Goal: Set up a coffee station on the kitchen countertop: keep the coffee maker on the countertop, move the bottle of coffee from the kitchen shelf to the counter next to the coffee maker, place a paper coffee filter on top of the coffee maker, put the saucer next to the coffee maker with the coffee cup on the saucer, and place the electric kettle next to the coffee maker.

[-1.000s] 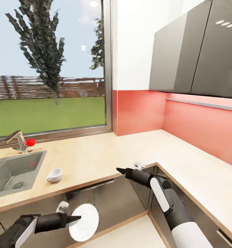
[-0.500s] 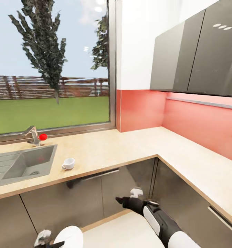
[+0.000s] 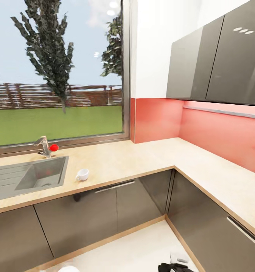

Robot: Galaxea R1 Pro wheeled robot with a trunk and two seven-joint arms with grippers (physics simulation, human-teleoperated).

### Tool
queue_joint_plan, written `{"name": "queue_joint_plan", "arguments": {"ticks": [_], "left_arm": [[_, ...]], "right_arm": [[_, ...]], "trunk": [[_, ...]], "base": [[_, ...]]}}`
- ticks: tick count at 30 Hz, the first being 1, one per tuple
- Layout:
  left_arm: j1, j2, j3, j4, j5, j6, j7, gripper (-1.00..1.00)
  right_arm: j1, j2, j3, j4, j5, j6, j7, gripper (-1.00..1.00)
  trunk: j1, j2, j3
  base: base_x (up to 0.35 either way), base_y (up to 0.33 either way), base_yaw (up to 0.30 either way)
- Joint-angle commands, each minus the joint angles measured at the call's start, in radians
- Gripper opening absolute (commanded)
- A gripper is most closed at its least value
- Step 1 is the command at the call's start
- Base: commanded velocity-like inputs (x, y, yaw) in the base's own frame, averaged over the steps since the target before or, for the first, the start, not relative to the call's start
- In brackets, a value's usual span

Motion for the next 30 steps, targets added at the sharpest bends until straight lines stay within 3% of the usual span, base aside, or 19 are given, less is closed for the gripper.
{"name": "queue_joint_plan", "arguments": {"ticks": [1,2,3,6,7,10,14,21,26,29,30], "left_arm": [[0.000,-0.010,0.002,0.006,0.017,0.003,0.021,-1.00],[0.001,-0.019,0.002,0.012,0.022,-0.016,0.041,-1.00],[0.024,-0.030,0.002,0.024,0.026,-0.113,0.158,-1.00],[0.027,-0.033,0.002,0.025,0.025,-0.121,0.202,-1.00],[0.028,-0.063,0.001,0.026,0.021,-0.125,0.220,-1.00],[0.028,-0.069,0.001,0.026,0.021,-0.125,0.221,-1.00],[0.029,-0.071,0.001,0.026,0.020,-0.125,0.221,-1.00],[0.030,-0.071,0.001,0.026,0.020,-0.125,0.221,-1.00],[0.030,-0.073,0.001,0.026,0.021,-0.125,0.221,-1.00],[0.030,-0.075,0.000,0.026,0.019,-0.125,0.221,-1.00],[0.030,-0.087,-0.001,0.026,0.017,-0.125,0.221,-1.00]], "right_arm": [[0.001,0.000,0.009,-0.002,-0.007,0.006,-0.008,1.00],[0.002,-0.001,0.008,-0.002,-0.009,0.006,-0.009,1.00],[0.003,0.003,0.009,-0.002,-0.012,0.009,-0.012,1.00],[0.003,0.006,0.009,-0.004,-0.012,0.011,-0.012,1.00],[0.003,0.008,0.009,-0.004,-0.013,0.017,0.003,1.00],[0.004,0.003,0.008,0.009,-0.009,0.018,0.087,1.00],[0.020,-0.020,0.009,0.020,-0.006,0.016,0.141,1.00],[0.036,-0.069,0.008,0.022,-0.009,0.014,0.151,1.00],[0.042,-0.081,0.008,0.022,-0.008,0.015,0.146,1.00],[0.074,-0.085,0.008,0.022,-0.009,0.012,0.145,1.00],[0.093,-0.094,0.008,0.022,-0.009,0.008,0.145,1.00]], "trunk": [[0.000,-0.002,-0.002],[0.000,-0.002,-0.002],[0.000,-0.002,-0.002],[0.000,-0.002,-0.002],[0.000,-0.002,-0.003],[0.000,-0.002,-0.006],[0.000,-0.002,-0.011],[0.000,-0.002,-0.020],[0.000,-0.002,-0.026],[0.000,-0.002,-0.029],[0.000,-0.002,-0.030]], "base": [[0.000,0.000,0.000],[0.000,0.000,0.000],[0.000,0.000,0.000],[0.000,0.000,0.000],[0.000,0.000,0.134],[0.000,0.000,0.173],[0.000,0.000,0.190],[0.000,0.000,0.194],[0.000,0.000,0.209],[0.000,0.000,0.215],[0.000,0.000,0.235]]}}
